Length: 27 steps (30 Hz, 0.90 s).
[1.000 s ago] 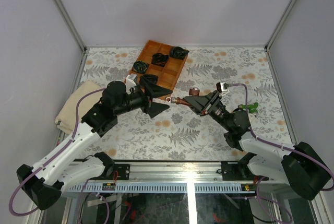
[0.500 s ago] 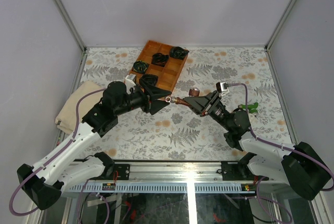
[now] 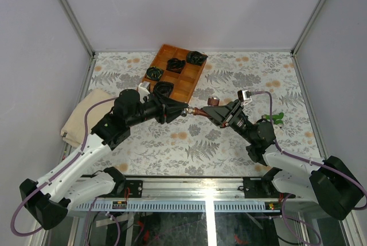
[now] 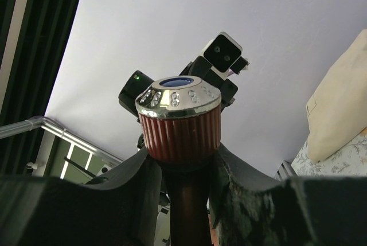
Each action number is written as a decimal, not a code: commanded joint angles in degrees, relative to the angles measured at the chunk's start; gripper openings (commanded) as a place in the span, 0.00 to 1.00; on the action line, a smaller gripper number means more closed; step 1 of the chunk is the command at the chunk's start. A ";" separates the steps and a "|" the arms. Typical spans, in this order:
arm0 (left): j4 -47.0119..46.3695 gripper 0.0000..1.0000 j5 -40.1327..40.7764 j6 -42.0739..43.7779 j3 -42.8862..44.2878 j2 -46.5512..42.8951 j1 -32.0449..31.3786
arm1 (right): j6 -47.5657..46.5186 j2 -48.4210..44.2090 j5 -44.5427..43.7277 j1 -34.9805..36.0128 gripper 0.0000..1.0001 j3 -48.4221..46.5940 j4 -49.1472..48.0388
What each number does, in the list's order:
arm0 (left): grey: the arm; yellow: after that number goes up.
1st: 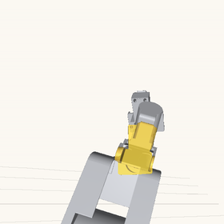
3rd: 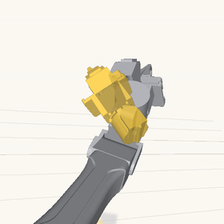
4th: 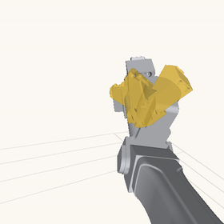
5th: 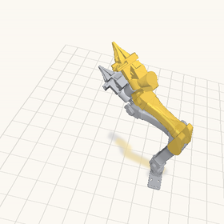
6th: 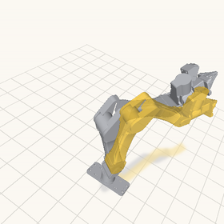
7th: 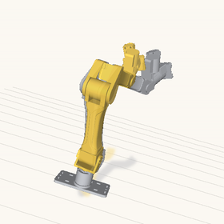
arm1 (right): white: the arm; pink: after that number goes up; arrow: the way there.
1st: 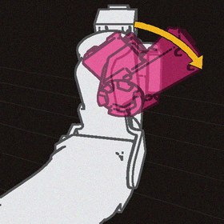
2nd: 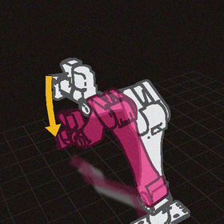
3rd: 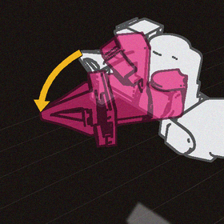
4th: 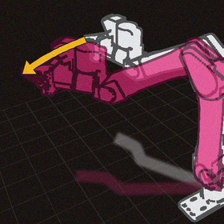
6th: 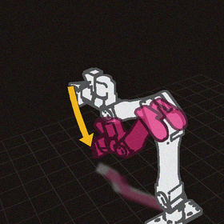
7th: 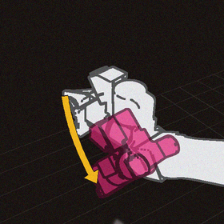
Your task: Install the water faucets
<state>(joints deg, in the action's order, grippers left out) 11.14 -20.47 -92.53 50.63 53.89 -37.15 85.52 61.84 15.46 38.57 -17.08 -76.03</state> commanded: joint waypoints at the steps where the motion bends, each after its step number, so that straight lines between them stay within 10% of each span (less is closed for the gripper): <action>1: -5.08 0.20 -1.18 1.13 -0.31 0.23 -0.30 | 0.22 -1.54 -0.78 -0.15 0.00 -2.26 -2.66; 9: -17.21 0.00 1.35 6.19 -4.21 0.78 -2.69 | 4.68 -1.55 -3.05 -0.03 0.00 -1.01 -1.90; 16: -39.55 0.00 1.62 21.99 -10.83 1.02 -4.50 | 12.79 -1.71 -2.56 0.01 0.00 -0.41 1.07; 27: -48.48 0.09 -9.99 48.48 -13.91 2.20 -4.48 | 17.20 -3.35 -0.11 0.02 0.00 -1.63 5.20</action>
<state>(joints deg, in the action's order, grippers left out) -28.05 -21.34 -56.71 38.59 55.05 -40.03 99.88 59.13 13.04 37.74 -16.56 -70.54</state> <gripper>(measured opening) 0.207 0.393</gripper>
